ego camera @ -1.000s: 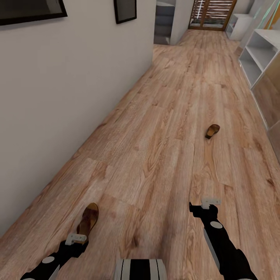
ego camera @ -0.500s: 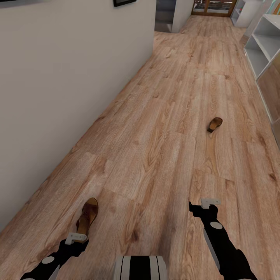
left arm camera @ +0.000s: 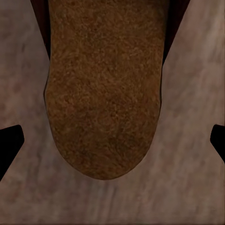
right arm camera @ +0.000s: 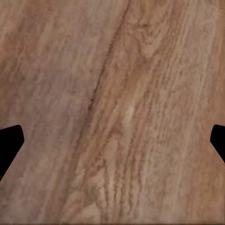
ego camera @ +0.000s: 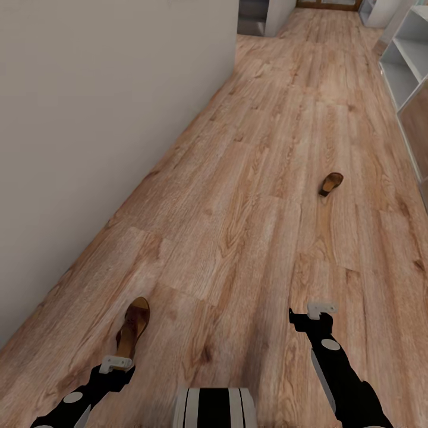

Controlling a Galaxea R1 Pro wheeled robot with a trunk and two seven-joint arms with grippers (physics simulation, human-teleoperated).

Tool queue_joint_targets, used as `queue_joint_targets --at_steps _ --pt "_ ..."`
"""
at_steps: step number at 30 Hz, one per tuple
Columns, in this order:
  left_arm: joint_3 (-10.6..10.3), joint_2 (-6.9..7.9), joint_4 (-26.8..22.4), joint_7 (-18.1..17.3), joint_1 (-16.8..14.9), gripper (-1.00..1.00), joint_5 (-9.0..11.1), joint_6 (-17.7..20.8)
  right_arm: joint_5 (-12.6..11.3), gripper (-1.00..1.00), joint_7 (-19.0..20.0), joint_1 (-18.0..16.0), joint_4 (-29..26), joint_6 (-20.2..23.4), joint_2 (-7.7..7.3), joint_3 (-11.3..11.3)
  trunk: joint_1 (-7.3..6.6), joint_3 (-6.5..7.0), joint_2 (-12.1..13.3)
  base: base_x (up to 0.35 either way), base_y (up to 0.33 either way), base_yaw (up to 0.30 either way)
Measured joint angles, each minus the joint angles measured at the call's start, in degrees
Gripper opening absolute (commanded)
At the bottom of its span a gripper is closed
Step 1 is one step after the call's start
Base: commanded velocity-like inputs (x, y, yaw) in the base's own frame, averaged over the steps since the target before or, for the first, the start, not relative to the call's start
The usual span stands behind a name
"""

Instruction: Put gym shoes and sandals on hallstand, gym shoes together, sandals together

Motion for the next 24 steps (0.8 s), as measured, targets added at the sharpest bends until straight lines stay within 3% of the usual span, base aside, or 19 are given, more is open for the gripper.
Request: queue_joint_targets --at_steps 6,24 --pt "0.00 0.01 0.00 0.00 0.00 1.00 0.00 0.00 0.00 1.00 0.00 0.00 0.00 0.00 0.00 0.00 0.15 -1.33 -0.08 0.000 0.000 0.000" --pt "-0.05 -0.01 0.00 0.00 0.05 1.00 0.01 0.00 0.00 1.00 0.00 0.00 0.01 0.00 0.00 0.09 0.15 -1.34 -0.08 0.000 0.000 0.000"
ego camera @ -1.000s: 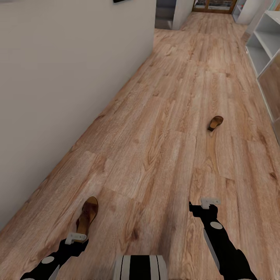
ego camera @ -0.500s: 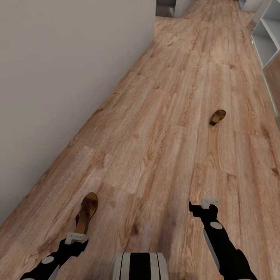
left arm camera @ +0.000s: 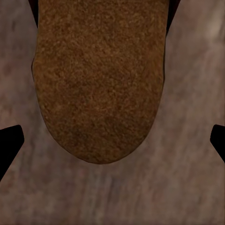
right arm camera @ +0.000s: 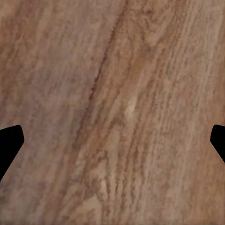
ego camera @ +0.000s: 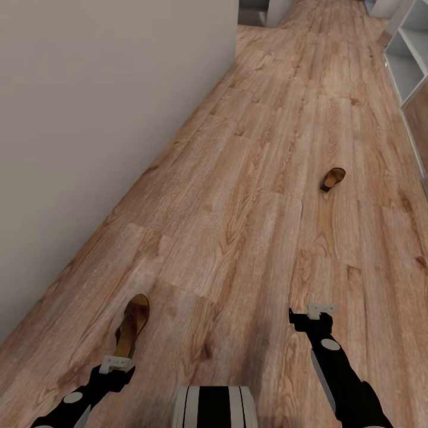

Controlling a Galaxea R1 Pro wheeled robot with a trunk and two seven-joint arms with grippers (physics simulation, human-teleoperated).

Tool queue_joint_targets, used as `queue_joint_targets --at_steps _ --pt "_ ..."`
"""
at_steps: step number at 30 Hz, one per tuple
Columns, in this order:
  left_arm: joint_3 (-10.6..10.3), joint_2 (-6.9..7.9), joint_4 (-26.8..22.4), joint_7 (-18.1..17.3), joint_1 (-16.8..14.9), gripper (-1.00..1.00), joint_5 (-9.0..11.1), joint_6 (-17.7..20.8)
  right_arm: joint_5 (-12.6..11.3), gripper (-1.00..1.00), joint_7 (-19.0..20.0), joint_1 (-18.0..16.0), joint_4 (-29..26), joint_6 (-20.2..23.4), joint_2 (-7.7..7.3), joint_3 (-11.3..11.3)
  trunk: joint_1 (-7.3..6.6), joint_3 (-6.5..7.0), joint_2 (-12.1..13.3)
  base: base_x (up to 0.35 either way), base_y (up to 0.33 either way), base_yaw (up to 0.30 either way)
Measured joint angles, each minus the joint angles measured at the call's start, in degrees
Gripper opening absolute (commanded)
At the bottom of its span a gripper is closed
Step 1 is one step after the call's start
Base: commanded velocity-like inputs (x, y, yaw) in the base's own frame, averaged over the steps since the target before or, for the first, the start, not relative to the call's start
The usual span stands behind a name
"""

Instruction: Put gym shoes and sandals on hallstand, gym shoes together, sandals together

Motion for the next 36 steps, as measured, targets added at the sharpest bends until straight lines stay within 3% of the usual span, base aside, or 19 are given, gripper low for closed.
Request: queue_joint_targets --at_steps 36 --pt "-0.01 -0.23 0.00 0.00 0.04 1.00 0.00 0.00 0.00 1.00 0.00 0.00 0.70 0.00 0.08 0.00 0.00 0.00 0.00 0.044 0.019 0.000"
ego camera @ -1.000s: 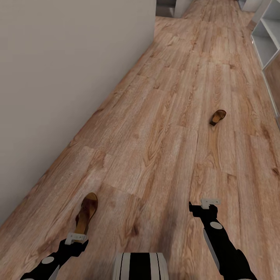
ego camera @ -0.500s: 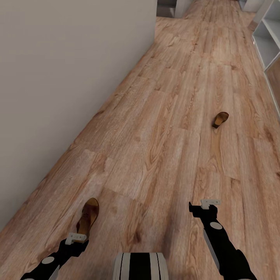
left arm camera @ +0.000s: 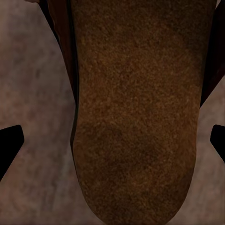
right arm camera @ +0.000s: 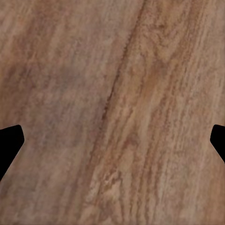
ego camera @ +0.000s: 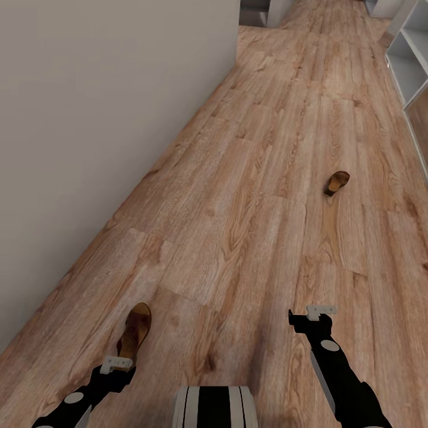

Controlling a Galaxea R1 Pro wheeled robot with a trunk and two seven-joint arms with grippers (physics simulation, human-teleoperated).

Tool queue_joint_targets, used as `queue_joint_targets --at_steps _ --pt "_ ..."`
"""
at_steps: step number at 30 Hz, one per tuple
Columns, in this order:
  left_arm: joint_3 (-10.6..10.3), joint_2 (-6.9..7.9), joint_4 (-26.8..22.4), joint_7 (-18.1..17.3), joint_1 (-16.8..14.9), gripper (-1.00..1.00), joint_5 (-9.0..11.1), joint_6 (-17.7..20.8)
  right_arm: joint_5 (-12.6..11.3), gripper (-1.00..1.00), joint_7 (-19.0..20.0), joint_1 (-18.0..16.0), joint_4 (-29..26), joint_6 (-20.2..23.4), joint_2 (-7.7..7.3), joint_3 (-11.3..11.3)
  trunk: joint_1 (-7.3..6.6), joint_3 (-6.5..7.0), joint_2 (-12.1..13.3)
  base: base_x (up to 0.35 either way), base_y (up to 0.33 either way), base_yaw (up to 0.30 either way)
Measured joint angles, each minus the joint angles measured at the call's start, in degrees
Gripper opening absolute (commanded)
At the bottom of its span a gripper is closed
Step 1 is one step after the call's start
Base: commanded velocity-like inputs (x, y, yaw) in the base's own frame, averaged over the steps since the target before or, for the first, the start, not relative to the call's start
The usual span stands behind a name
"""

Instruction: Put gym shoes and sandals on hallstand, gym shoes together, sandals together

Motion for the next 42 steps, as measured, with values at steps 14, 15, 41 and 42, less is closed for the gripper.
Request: queue_joint_targets --at_steps 14,15,41,42 --pt "-0.06 0.10 0.00 -0.02 0.00 -1.00 0.11 0.00 0.00 1.00 0.00 0.00 0.07 0.00 0.01 0.00 0.00 0.00 0.00 0.000 0.000 0.000" --pt "-0.08 0.12 0.00 -0.04 0.00 -1.00 0.13 -0.01 0.00 1.00 0.00 0.00 0.06 0.00 0.01 0.00 0.00 0.00 0.00 0.000 0.000 0.000" --pt "0.15 0.10 0.00 0.02 0.00 -1.00 0.29 -0.07 0.00 1.00 0.00 0.00 0.11 0.00 0.01 0.00 -0.13 1.10 0.06 0.000 0.000 0.000" --pt "0.11 0.09 0.00 0.02 0.00 -1.00 0.29 -0.07 0.00 1.00 0.00 0.00 0.12 0.00 0.00 0.00 -0.16 1.32 0.08 0.000 0.000 0.000"
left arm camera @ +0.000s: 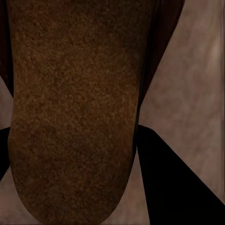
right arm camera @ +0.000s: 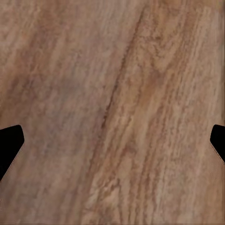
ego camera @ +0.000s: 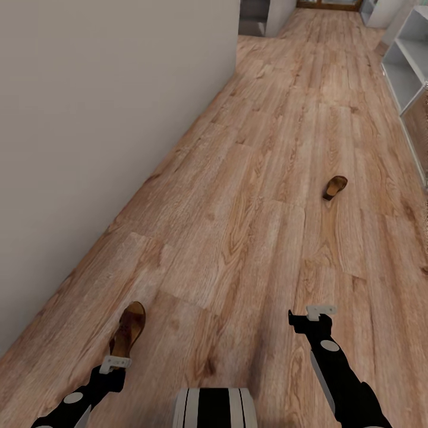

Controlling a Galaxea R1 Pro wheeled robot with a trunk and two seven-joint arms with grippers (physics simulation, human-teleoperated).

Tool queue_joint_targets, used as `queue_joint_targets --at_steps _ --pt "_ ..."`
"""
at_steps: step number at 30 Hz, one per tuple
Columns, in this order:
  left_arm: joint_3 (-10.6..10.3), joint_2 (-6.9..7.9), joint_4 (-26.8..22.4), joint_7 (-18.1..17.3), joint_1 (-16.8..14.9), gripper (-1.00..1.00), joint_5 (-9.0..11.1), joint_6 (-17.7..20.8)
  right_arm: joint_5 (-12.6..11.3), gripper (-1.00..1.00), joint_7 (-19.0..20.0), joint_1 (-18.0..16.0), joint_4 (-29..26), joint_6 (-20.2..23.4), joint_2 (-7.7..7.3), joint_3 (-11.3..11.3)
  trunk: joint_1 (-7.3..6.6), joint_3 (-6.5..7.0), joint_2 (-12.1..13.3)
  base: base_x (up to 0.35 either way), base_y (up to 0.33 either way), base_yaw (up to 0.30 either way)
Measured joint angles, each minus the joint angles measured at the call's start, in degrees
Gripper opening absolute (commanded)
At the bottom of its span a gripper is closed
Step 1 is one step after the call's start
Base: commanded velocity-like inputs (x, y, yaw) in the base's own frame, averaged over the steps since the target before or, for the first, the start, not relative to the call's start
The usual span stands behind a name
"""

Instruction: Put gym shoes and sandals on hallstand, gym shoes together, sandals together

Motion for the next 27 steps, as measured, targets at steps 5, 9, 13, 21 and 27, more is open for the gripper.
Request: queue_joint_targets --at_steps 5,9,13,21,27 --pt "-0.04 -0.01 0.00 0.00 0.00 -1.00 0.00 0.00 0.00 1.00 -0.01 0.00 0.03 0.00 0.01 0.00 -0.13 1.11 0.07 0.000 0.000 0.000" --pt "0.01 -0.01 0.00 0.00 -0.01 -1.00 0.00 0.00 0.00 1.00 -0.01 0.00 0.05 0.00 0.01 0.00 -0.23 2.00 0.12 0.000 0.000 0.000" --pt "-0.02 -0.02 0.00 0.00 0.00 -1.00 0.00 0.00 0.00 1.00 -0.06 0.00 0.31 -0.04 0.01 0.00 -0.33 2.88 0.17 0.000 0.000 0.000" --pt "0.03 -0.02 0.00 0.07 0.00 -1.00 0.00 0.00 0.00 1.00 -0.08 0.00 1.17 -0.74 0.01 0.00 -0.54 4.66 0.28 0.000 0.000 0.000" --pt "0.09 0.05 -0.04 0.07 0.03 -1.00 1.74 0.00 0.04 1.00 -0.05 0.00 2.40 -3.36 0.01 0.03 -0.70 5.98 0.36 0.000 0.000 0.000"
